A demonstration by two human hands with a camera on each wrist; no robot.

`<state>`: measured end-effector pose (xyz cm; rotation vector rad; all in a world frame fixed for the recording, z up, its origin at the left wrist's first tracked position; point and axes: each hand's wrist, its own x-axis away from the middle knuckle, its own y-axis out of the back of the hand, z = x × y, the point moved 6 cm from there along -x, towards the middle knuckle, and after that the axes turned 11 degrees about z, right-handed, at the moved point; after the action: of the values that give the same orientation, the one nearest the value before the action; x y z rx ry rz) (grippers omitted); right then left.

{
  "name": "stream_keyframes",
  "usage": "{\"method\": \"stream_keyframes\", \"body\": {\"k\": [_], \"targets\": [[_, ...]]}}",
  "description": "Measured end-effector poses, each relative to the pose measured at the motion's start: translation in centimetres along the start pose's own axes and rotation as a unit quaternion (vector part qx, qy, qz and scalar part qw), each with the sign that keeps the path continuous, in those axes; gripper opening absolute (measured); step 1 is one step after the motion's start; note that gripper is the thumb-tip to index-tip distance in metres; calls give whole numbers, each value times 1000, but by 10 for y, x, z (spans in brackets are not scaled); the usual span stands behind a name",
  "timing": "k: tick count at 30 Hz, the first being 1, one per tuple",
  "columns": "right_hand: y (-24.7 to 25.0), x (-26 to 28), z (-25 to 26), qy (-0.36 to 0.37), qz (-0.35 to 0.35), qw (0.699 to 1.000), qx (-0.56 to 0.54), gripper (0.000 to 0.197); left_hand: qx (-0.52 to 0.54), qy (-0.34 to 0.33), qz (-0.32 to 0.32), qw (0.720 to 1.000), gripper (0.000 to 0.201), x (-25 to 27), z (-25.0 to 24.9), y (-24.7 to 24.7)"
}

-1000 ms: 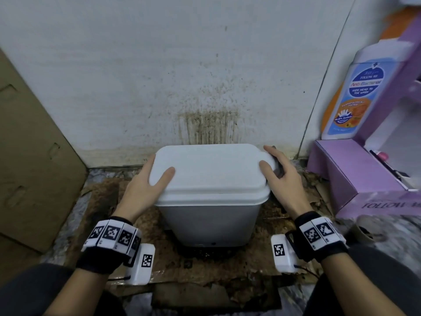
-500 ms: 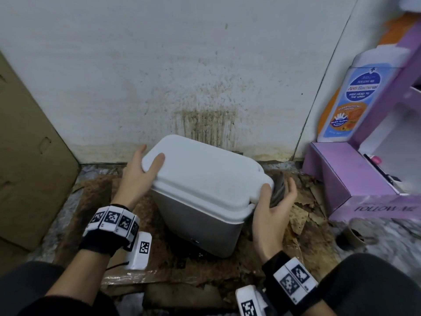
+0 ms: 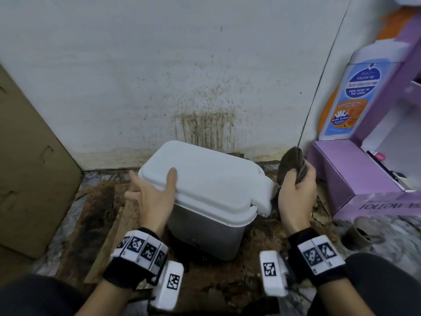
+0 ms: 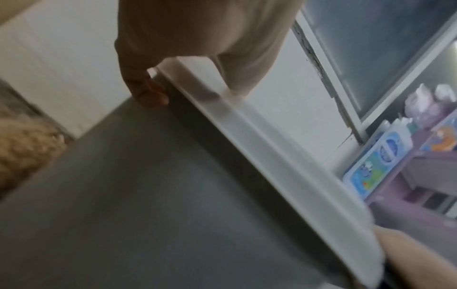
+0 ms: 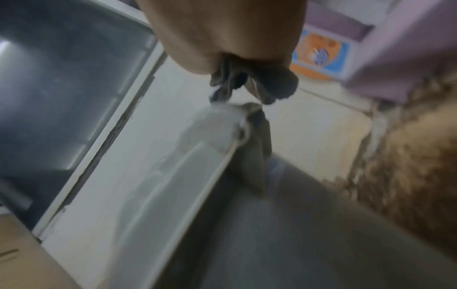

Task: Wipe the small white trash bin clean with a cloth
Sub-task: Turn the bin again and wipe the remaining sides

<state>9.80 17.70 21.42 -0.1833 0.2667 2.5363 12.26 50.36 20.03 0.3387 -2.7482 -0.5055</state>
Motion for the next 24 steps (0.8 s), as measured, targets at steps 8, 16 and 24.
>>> {"method": "stream_keyframes", "body": {"k": [8,16,24], "targets": [[-58,-51,3,8,418,903,99,29,93,-65,56,992,125,45,10,-56],[-65,-43,7,-2,507,857,87,53,186,-116,44,975,119,45,12,-64],[-60,-25,9,-6,469,882,47,62,181,-140,50,972,120,43,17,-60]]}}
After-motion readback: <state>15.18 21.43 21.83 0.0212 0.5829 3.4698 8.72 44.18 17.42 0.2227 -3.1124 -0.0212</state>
